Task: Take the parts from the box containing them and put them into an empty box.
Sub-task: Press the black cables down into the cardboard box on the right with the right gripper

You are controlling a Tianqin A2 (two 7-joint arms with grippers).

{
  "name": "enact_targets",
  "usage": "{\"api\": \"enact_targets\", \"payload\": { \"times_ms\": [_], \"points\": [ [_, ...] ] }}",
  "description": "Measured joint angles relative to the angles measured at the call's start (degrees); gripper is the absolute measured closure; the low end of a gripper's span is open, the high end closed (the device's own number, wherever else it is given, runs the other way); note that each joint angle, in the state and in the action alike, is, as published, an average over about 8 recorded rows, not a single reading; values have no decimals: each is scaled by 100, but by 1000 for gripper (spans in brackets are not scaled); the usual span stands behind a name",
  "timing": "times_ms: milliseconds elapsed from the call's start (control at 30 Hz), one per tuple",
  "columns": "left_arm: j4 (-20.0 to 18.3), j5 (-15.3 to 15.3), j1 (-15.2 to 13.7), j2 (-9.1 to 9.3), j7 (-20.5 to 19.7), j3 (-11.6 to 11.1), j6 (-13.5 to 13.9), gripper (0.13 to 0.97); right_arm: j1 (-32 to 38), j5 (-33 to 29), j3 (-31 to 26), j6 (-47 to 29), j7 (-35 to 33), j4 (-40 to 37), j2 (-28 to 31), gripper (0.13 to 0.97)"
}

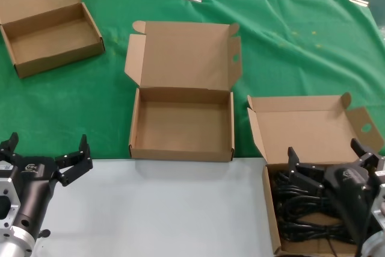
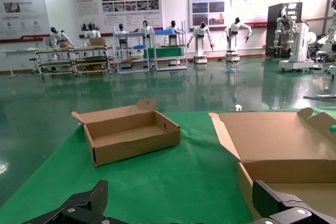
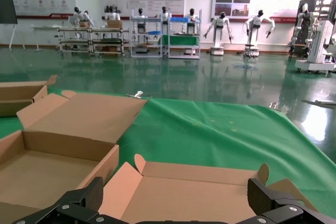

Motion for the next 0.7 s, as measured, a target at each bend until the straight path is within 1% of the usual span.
{"api": "enact_targets", "payload": {
  "times_ms": [700],
  "points": [
    [0, 0, 0, 0, 0, 0, 0, 132, -2, -5, -1, 2, -4, 4, 4, 129]
  ]
}}
